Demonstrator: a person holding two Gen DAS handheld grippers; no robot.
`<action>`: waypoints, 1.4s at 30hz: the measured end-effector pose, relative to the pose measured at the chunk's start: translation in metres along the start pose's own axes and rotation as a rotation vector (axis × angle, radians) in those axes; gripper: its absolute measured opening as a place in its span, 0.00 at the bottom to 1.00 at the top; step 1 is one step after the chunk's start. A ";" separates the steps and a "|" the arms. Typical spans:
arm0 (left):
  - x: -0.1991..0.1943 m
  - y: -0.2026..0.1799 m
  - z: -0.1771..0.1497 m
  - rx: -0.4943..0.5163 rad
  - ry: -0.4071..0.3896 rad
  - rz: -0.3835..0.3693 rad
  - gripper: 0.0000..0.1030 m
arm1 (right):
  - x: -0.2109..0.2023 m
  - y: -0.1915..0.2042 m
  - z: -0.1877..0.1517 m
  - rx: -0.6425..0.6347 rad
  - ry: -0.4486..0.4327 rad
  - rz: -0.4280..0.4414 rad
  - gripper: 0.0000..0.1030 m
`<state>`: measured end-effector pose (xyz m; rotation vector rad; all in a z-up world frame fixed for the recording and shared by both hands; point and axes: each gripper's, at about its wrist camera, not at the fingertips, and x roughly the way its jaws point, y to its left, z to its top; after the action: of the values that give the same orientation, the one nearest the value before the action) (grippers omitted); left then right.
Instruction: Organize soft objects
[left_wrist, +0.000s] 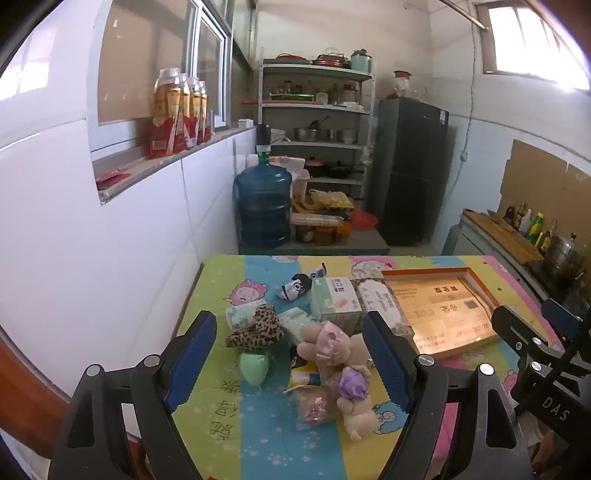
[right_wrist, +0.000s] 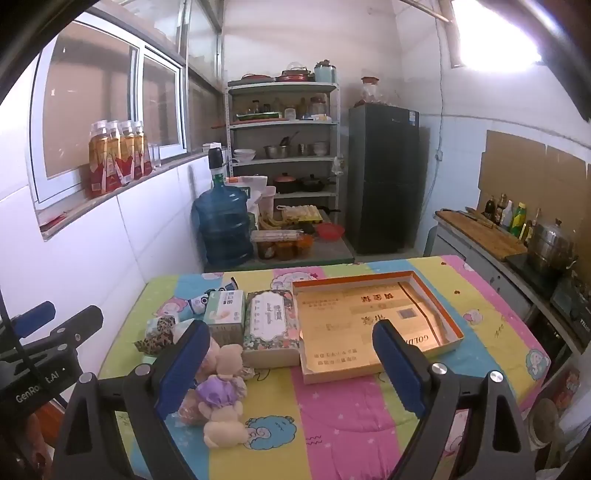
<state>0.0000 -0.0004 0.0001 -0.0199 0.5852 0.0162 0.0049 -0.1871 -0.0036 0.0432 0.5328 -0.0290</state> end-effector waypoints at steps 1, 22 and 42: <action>0.000 0.000 0.000 -0.002 -0.001 0.001 0.80 | -0.001 0.000 0.000 -0.001 -0.001 0.003 0.87; -0.001 0.006 -0.004 -0.035 0.007 0.004 0.80 | 0.003 0.001 -0.005 -0.009 0.021 0.014 0.87; -0.004 0.005 -0.006 -0.039 0.001 -0.009 0.80 | 0.002 0.000 -0.007 -0.005 0.024 0.012 0.87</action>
<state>-0.0064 0.0045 -0.0024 -0.0603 0.5855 0.0189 0.0029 -0.1871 -0.0110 0.0423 0.5563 -0.0151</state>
